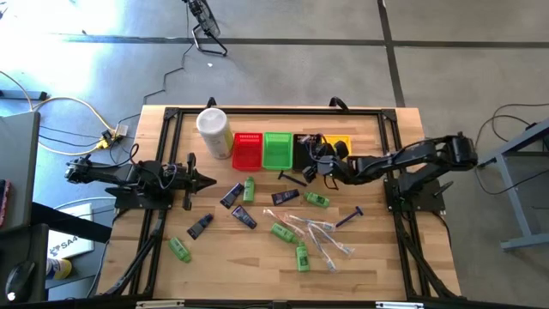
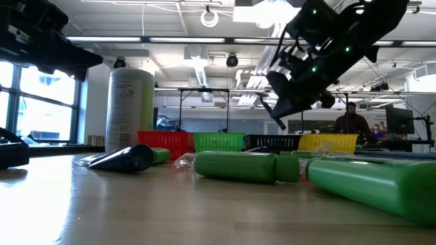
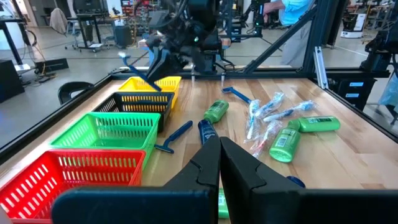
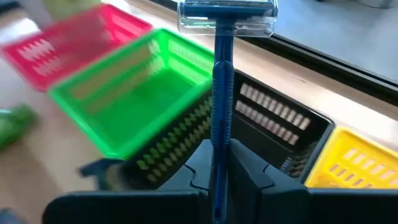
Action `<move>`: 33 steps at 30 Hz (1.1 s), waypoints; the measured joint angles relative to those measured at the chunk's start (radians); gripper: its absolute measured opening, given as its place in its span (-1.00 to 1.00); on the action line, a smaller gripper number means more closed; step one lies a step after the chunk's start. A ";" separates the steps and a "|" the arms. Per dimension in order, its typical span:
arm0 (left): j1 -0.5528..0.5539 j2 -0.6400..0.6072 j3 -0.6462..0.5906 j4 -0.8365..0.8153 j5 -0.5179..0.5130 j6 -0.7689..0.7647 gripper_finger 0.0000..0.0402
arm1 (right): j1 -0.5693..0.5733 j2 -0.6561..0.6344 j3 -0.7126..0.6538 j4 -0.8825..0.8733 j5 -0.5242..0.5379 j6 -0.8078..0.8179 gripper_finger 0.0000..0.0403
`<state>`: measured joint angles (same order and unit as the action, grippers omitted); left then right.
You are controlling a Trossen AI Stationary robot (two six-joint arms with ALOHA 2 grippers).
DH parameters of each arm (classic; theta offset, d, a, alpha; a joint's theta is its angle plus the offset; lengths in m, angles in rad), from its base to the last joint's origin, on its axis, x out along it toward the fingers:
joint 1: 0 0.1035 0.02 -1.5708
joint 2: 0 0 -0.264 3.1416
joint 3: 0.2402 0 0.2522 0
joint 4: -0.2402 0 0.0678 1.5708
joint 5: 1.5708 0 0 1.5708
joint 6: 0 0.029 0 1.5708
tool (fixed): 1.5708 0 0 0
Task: Pick & Place Travel size toiletries
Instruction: Put the blue razor into the black bin, then put the green shampoo into the yellow bin
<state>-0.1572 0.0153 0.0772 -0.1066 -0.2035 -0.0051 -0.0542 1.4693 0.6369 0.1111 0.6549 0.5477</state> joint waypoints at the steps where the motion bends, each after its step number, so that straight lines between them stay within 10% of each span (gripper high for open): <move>1: 0.000 0.000 0.000 0.000 0.000 0.000 -0.96 | -0.003 0.011 0.000 0.002 0.001 -0.003 -0.90; 17: 0.000 0.000 0.000 0.000 0.000 0.002 -0.96 | -0.029 0.058 0.000 0.006 -0.073 -0.004 -0.87; 33: 0.000 0.000 0.000 0.000 0.000 0.001 -0.96 | -0.032 0.037 0.000 0.004 -0.060 -0.025 -0.28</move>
<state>-0.1571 0.0152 0.0772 -0.1070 -0.2035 -0.0044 -0.0860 1.5068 0.6369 0.1150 0.5949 0.5232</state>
